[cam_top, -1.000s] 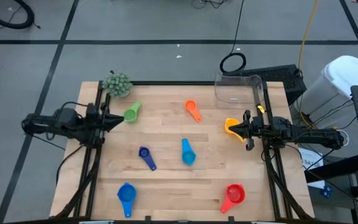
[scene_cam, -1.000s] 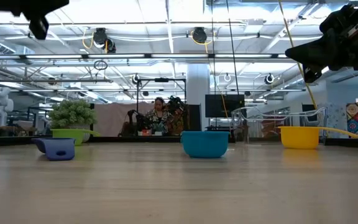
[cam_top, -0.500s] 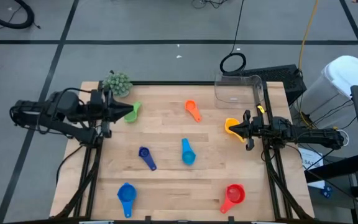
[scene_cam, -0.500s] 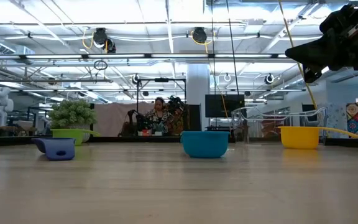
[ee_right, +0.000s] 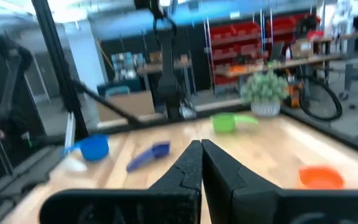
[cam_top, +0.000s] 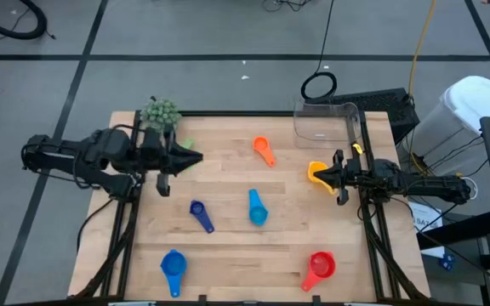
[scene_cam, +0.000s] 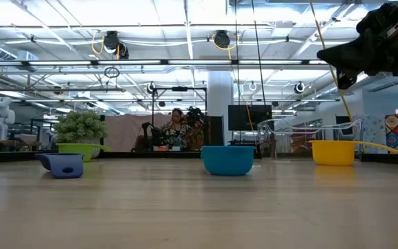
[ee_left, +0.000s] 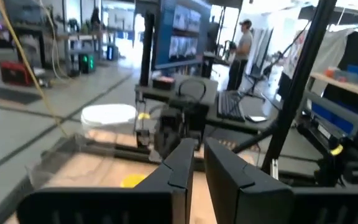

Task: Nest measuring cups in basket
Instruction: Stack the blue measuring cup on top of the red measuring cup

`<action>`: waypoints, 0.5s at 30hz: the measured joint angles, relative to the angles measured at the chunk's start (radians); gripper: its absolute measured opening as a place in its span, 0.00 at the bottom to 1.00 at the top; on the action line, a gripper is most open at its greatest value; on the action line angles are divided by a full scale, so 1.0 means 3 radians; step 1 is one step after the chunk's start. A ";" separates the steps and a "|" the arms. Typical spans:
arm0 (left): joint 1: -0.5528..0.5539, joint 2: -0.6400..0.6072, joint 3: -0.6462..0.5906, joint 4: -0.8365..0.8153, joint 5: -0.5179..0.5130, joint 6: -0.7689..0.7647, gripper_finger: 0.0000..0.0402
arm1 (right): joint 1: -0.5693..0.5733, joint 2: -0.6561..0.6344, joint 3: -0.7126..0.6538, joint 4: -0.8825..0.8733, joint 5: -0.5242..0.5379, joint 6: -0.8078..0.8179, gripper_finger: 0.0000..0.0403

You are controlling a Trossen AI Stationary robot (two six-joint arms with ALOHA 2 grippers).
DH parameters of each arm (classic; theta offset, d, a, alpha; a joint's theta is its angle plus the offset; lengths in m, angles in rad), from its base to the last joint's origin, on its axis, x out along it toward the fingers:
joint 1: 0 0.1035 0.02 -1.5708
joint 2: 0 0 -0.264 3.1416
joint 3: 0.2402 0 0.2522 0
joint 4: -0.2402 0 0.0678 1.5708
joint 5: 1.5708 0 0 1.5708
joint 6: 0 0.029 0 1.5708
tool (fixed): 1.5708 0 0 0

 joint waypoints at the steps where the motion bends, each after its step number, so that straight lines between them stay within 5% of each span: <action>1: -0.0005 0.0034 0.0000 -0.0064 0.0000 -0.0013 0.10 | 0.0000 0.0000 -0.0001 0.0112 -0.0009 0.0082 0.00; 7: -0.0005 0.0207 -0.0001 -0.0533 -0.0137 -0.0170 0.10 | -0.0005 0.0062 0.0080 0.1906 -0.0008 0.0164 0.00; 10: 0.0026 0.0286 -0.0002 -0.0694 -0.0214 -0.0268 0.10 | -0.0005 0.0258 0.0438 0.1566 -0.0062 0.0050 0.00; 15: 0.0033 0.0326 -0.0004 -0.0815 -0.0211 -0.0288 0.11 | -0.0005 0.1142 0.1690 0.0612 -0.0200 -0.0440 0.00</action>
